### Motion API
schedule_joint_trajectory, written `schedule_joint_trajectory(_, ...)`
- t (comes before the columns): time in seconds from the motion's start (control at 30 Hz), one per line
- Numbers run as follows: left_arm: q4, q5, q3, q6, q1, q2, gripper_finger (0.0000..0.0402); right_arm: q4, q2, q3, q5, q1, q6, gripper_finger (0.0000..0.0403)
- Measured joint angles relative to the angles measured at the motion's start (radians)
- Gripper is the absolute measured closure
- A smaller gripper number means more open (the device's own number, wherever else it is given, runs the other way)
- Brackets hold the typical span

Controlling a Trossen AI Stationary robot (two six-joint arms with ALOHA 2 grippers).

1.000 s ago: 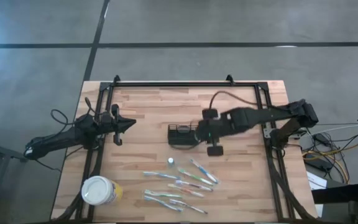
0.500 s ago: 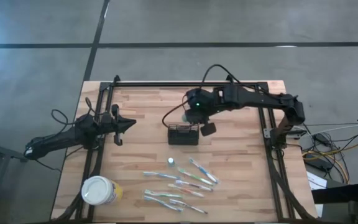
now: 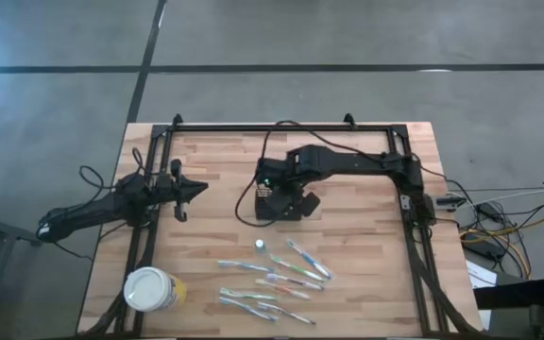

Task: Pick & Place toothbrushing station
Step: Put the right mouthwash into the wire organizer

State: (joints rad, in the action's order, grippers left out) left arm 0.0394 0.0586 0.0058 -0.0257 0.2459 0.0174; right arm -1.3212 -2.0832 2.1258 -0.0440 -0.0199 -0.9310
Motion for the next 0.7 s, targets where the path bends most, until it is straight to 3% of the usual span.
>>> schedule_joint_trajectory(0.4, -0.012, 0.000, 0.000, 0.005, 0.000, 0.002, 0.0376, -0.001, -0.027, 0.026, 0.002, 0.003, -0.016, 0.0317)
schedule_joint_trajectory(0.7, -0.013, 0.000, 0.000, 0.005, 0.001, 0.002, 0.0376, 0.005, -0.027, 0.008, 0.091, 0.002, -0.017, 0.0317)
